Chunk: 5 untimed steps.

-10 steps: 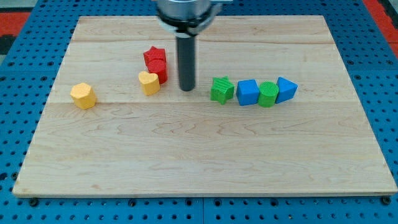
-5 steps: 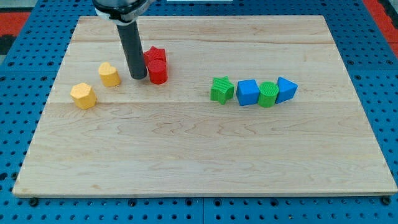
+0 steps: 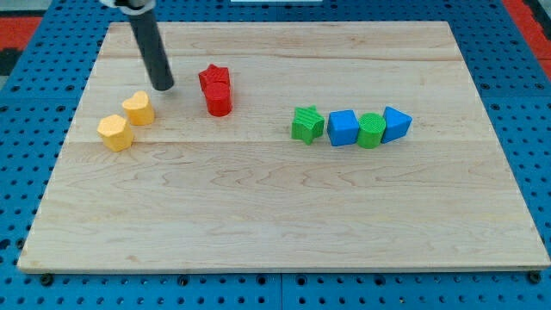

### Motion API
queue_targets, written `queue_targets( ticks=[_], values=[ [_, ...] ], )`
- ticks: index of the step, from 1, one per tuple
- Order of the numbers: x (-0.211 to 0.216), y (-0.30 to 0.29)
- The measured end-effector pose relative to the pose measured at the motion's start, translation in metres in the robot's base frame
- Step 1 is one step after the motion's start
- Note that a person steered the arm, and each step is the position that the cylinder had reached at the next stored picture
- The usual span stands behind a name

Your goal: Slide the yellow hexagon to the center left

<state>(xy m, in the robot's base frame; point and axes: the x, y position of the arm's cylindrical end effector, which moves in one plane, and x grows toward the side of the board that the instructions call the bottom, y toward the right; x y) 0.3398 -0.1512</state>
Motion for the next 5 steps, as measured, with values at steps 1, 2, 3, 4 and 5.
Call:
queue_targets(
  ticks=[1, 2, 3, 4, 5],
  values=[
    [0.029, 0.014],
    [0.057, 0.012],
    [0.057, -0.004],
    [0.036, -0.022],
    [0.015, -0.041]
  ],
)
